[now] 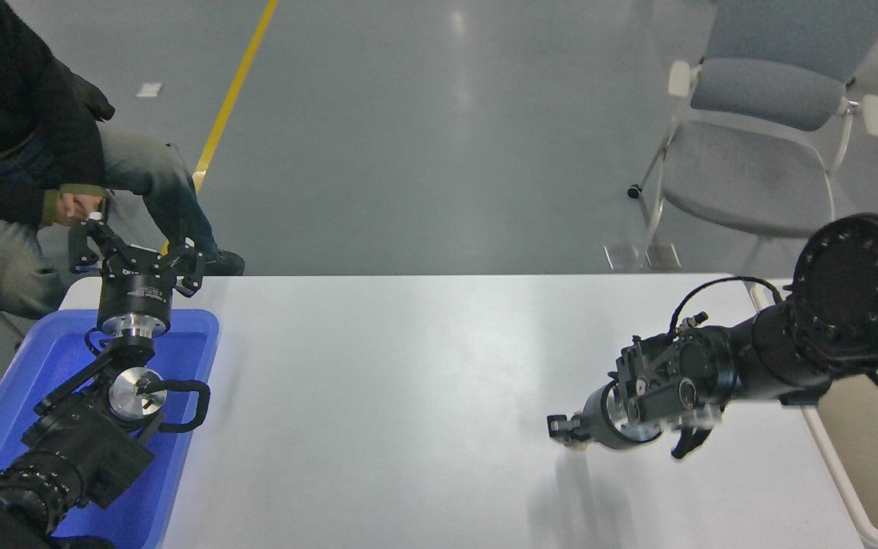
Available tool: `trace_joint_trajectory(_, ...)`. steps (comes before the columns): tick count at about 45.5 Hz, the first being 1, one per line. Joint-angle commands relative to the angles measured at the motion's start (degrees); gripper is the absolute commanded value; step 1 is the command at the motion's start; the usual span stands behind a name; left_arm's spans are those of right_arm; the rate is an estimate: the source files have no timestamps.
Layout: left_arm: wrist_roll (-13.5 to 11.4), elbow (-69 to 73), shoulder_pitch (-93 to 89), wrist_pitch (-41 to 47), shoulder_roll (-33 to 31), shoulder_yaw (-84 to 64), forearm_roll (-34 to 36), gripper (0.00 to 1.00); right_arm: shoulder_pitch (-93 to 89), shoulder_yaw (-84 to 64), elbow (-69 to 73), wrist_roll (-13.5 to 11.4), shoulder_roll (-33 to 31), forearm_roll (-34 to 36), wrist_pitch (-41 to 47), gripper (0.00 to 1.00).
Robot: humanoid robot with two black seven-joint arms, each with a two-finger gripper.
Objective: Pick up paper ball place in dustbin
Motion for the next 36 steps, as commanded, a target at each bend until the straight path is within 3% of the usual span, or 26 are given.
trace_joint_trajectory(1,0.0,0.0,0.1,0.0,0.0,0.0,0.0,0.99,20.5,-4.1,12.5,0.2,-5.3,-2.1,5.6,0.00)
trace_joint_trajectory(15,0.0,0.0,0.1,0.0,0.0,0.0,0.0,0.99,44.9,-4.7,16.5,0.0,-8.0,-2.1,24.0,0.00)
trace_joint_trajectory(27,0.0,0.0,0.1,0.0,0.0,0.1,0.0,0.99,52.2,-4.8,16.6,0.0,-8.3,-2.1,29.8,0.00)
trace_joint_trajectory(36,0.0,0.0,0.1,0.0,0.0,0.1,0.0,0.99,54.0,-7.9,15.7,0.0,-12.2,-2.0,31.0,0.00)
